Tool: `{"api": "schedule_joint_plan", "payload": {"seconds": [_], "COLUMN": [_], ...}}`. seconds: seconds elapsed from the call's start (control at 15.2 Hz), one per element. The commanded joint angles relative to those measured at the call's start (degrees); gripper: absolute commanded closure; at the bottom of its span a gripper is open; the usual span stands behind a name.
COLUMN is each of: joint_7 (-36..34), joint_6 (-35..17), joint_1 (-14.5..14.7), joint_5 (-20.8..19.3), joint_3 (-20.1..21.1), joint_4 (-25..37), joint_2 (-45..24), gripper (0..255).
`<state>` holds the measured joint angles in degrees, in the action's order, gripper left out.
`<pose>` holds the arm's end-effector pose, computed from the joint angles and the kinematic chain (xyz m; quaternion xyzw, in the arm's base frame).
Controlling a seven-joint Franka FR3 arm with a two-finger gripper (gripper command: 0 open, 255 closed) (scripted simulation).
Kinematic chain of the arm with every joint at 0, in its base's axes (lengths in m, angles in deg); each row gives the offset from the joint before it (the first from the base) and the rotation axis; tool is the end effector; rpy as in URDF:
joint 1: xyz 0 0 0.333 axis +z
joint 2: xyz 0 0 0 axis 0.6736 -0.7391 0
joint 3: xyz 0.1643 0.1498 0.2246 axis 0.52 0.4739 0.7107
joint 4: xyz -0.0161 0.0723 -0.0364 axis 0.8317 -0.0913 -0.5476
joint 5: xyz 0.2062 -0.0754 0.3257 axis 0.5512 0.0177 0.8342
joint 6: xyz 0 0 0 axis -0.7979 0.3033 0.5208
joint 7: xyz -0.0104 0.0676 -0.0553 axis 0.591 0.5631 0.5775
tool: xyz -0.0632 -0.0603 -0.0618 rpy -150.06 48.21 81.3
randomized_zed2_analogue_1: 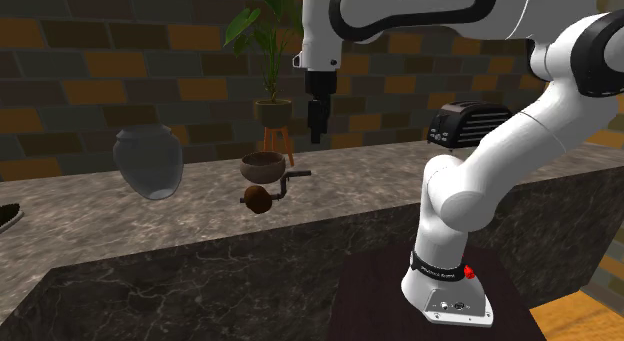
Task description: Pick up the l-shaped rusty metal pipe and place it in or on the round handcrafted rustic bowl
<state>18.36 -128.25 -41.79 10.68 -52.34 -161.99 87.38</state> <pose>0.3231 -0.0087 0.5857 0.9997 0.0216 0.0099 0.0082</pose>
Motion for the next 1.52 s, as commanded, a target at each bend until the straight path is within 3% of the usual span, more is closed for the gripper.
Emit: {"api": "schedule_joint_plan", "payload": {"seconds": [0.0, 0.66, 1.25, 1.45], "joint_7": [0.0, 5.1, 9.5, 9.5], "joint_6": [0.0, -5.8, -6.4, -8.7], "joint_1": [0.0, -1.0, -2.4, -2.4], "joint_5": [0.0, -1.5, -1.1, -1.2], "joint_3": [0.0, -4.1, -6.3, -6.3], "joint_4": [0.0, 9.6, 23.3, 20.9], "joint_2": [0.0, -25.3, -48.4, -48.4], "gripper": [0, 0, 0, 0]}}
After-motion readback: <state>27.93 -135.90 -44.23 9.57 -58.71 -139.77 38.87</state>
